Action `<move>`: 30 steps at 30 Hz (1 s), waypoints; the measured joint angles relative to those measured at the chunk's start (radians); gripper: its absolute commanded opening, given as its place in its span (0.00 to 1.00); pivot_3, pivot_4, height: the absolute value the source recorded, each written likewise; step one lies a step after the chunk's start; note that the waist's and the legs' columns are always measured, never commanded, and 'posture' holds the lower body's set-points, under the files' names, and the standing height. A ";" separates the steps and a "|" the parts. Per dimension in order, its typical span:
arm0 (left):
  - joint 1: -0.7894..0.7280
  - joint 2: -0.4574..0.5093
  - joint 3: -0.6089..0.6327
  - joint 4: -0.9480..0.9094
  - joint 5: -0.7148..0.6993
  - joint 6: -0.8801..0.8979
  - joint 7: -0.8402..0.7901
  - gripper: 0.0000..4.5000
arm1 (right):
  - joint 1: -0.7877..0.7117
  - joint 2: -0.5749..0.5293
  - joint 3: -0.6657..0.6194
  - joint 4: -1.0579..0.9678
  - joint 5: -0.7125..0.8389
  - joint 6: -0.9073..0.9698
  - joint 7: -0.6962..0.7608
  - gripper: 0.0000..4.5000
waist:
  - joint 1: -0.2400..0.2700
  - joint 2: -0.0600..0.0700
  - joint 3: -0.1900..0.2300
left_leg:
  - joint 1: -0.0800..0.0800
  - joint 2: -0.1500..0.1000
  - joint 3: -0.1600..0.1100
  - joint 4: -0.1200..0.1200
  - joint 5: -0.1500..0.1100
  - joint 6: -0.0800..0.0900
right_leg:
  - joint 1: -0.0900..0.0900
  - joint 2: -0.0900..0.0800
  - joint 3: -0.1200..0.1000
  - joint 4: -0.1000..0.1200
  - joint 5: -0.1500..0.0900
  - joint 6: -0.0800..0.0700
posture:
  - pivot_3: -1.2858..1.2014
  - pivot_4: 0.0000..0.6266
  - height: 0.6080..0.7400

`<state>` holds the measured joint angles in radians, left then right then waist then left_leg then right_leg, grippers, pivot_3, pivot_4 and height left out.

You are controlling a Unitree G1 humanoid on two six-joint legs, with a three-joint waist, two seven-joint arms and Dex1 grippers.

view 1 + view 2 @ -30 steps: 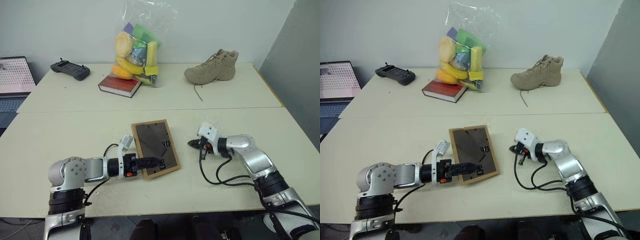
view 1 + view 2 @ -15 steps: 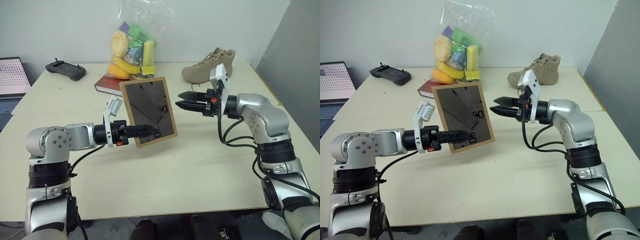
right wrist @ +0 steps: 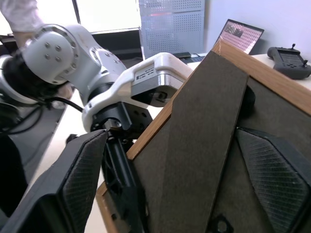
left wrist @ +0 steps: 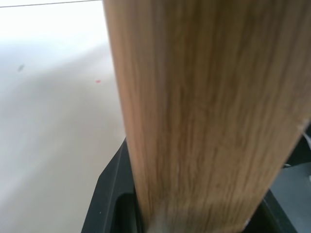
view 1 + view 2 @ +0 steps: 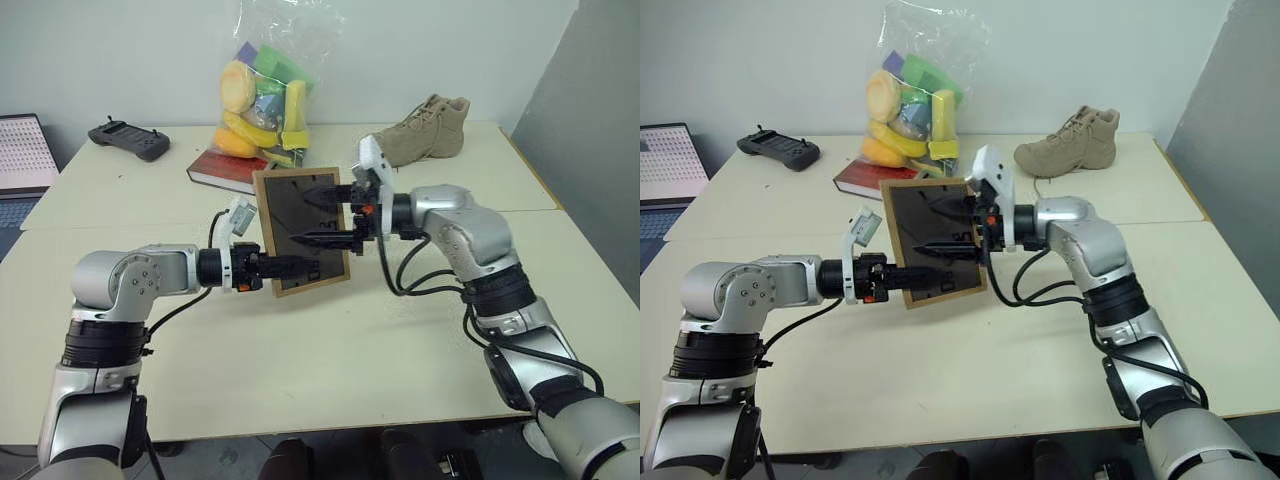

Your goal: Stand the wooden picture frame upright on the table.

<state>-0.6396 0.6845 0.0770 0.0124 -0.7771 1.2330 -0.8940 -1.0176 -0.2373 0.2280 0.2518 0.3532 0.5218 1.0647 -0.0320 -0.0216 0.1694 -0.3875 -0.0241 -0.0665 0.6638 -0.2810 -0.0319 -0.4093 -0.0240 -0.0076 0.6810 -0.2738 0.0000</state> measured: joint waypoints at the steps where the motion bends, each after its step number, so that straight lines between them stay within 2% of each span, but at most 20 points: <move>1: 0.003 -0.001 0.000 0.000 0.004 -0.001 0.001 0.28 | -0.004 0.009 0.000 0.010 -0.006 -0.008 -0.003 0.99 | 0.000 0.000 0.000 | -0.001 0.000 0.000 0.000 0.000 0.000 | 0.000 0.000 0.000 0.000 0.000 0.000 | 0.52 0.24 1.00; 5: 0.022 -0.005 0.000 -0.020 -0.005 -0.003 -0.003 0.28 | 0.001 -0.007 -0.002 -0.043 0.025 0.047 0.025 0.99 | 0.003 0.000 0.000 | -0.006 0.000 -0.002 0.002 0.000 0.000 | -0.004 0.000 -0.001 0.000 0.000 0.000 | 0.52 0.24 1.00; 9: 0.046 -0.007 0.014 -0.033 -0.023 -0.001 -0.007 0.28 | 0.041 -0.094 -0.039 -0.187 0.144 0.201 0.086 0.99 | 0.003 0.000 0.000 | -0.009 0.000 -0.002 0.003 0.000 0.000 | -0.005 0.000 -0.002 0.000 0.000 0.000 | 0.52 0.24 1.00; 15: 0.079 -0.006 0.025 -0.041 -0.038 0.002 -0.009 0.28 | 0.110 -0.211 -0.058 -0.307 0.230 0.340 0.112 0.99 | 0.003 0.000 0.000 | -0.008 0.000 -0.003 0.002 0.000 0.000 | -0.006 0.000 -0.002 0.001 0.000 0.000 | 0.52 0.24 1.00; 20: 0.082 -0.019 0.041 -0.040 -0.067 0.026 -0.001 0.28 | 0.142 -0.258 -0.080 -0.357 0.255 0.359 0.091 0.99 | 0.003 0.000 0.000 | -0.009 0.000 -0.003 0.002 0.000 0.000 | -0.006 0.000 -0.002 0.000 0.000 0.000 | 0.52 0.24 1.00; 24: 0.082 -0.041 0.076 -0.040 -0.129 0.112 0.028 0.28 | 0.216 -0.299 -0.083 -0.290 0.107 0.122 0.037 0.99 | 0.003 0.000 0.000 | -0.009 0.000 -0.002 0.003 0.000 0.000 | -0.006 0.000 -0.002 0.000 0.000 0.000 | 0.52 0.24 1.00; 25: 0.083 -0.047 0.095 -0.039 -0.144 0.143 0.044 0.28 | 0.234 -0.316 -0.080 -0.263 0.050 0.007 0.033 0.99 | 0.003 0.000 0.000 | -0.009 0.000 -0.002 0.003 0.000 0.000 | -0.006 0.000 -0.002 0.000 0.000 0.000 | 0.52 0.24 1.00; 28: 0.085 -0.074 0.193 -0.013 -0.237 0.291 0.104 0.28 | 0.286 -0.408 -0.053 -0.072 -0.224 -0.579 -0.044 0.99 | 0.004 -0.001 0.000 | -0.009 0.000 -0.001 0.004 0.000 0.000 | -0.005 0.000 -0.002 0.000 0.000 0.000 | 0.52 0.24 1.00; 29: 0.084 -0.075 0.220 0.020 -0.306 0.335 0.138 0.28 | 0.285 -0.426 -0.040 0.045 -0.353 -0.841 -0.137 0.99 | 0.002 -0.001 0.000 | -0.009 0.000 0.000 0.004 0.000 0.000 | -0.005 0.000 -0.001 0.001 0.000 0.000 | 0.52 0.24 1.00; 30: 0.084 -0.076 0.230 0.038 -0.349 0.355 0.159 0.28 | 0.284 -0.432 -0.037 0.107 -0.424 -0.977 -0.196 0.99 | 0.000 -0.001 0.000 | -0.008 0.000 0.000 0.004 0.000 0.000 | -0.005 0.000 -0.001 0.001 0.000 0.000 | 0.52 0.24 1.00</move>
<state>-0.5558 0.6082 0.3066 0.0500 -1.1261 1.5884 -0.7349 -0.7331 -0.6693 0.1908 0.3592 -0.0704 -0.4552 0.8682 -0.0316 -0.0226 0.1695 -0.3957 -0.0242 -0.0665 0.6678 -0.2808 -0.0320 -0.4146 -0.0241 -0.0087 0.6824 -0.2738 0.0004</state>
